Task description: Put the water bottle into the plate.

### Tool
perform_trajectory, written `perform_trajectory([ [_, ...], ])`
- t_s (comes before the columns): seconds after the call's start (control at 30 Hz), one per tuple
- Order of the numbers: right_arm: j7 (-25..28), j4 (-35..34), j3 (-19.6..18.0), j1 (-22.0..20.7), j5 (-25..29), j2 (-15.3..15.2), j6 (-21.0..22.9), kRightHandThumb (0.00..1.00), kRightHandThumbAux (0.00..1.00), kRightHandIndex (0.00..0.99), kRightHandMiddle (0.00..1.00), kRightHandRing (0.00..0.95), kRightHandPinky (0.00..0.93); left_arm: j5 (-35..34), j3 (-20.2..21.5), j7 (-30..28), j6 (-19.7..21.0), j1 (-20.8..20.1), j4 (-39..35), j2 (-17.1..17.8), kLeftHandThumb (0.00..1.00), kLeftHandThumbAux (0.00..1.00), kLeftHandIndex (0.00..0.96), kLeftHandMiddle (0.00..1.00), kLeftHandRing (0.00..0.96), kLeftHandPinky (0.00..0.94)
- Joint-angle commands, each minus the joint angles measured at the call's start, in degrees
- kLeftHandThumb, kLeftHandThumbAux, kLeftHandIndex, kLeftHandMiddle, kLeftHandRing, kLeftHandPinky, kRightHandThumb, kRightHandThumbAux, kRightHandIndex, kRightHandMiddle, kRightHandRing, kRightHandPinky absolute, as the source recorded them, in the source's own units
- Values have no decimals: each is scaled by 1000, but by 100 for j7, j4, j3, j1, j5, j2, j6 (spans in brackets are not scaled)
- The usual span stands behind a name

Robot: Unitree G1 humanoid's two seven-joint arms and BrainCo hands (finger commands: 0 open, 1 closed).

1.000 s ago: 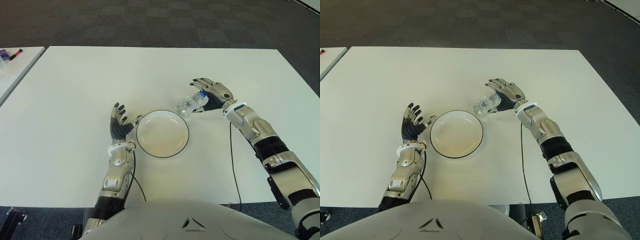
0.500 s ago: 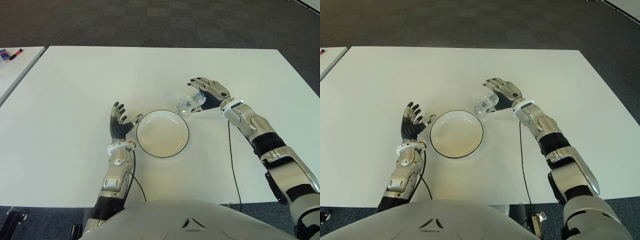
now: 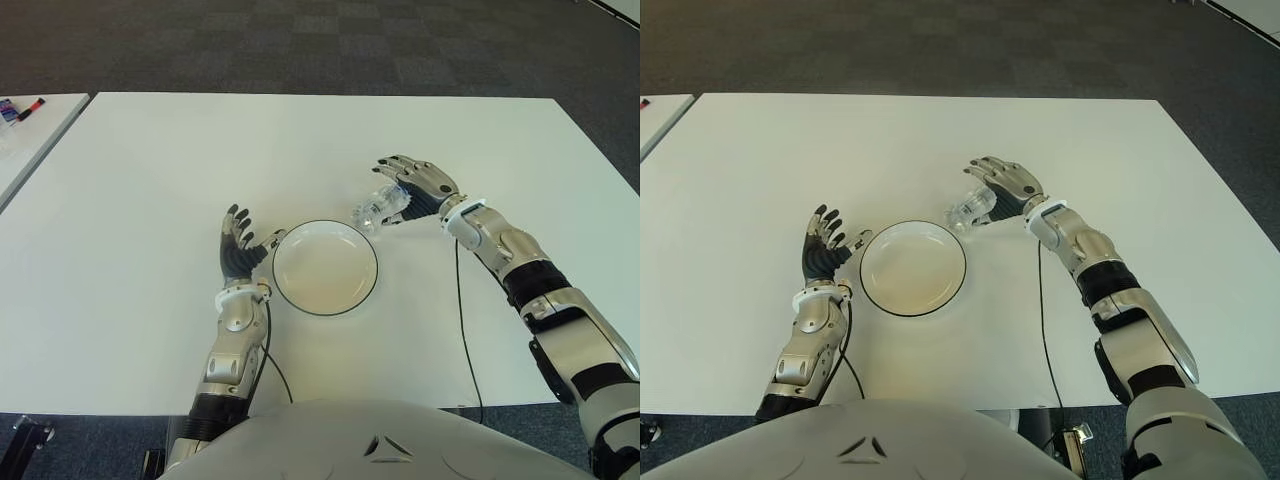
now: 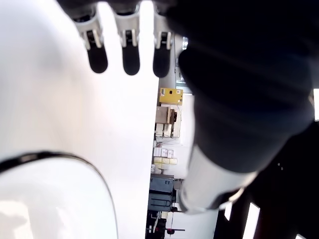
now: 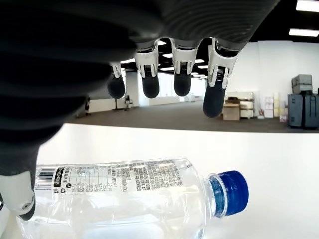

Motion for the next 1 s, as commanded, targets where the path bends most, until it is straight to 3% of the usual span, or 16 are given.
perform_trajectory([
  [0.03, 34, 127, 98, -158, -43, 36, -103, 693, 565, 0, 0, 19, 230, 50, 10, 87, 122, 46, -53, -461, 0, 955, 86, 147, 136, 164],
  [0.37, 204, 420, 177, -349, 62, 84, -381, 708, 553, 0, 7, 35, 220, 7, 36, 59, 72, 68, -74, -467, 0, 968, 80, 151, 138, 164],
  [0.8, 265, 821, 427, -690, -45, 80, -870, 816, 498, 0, 14, 79, 303, -10, 41, 22, 40, 90, -80, -461, 0, 955, 75, 145, 135, 167],
  [1.0, 199, 927, 554, -826, -157, 60, -1063, 824, 488, 2, 22, 80, 283, 2, 41, 23, 44, 86, -78, -454, 0, 959, 73, 149, 135, 162],
])
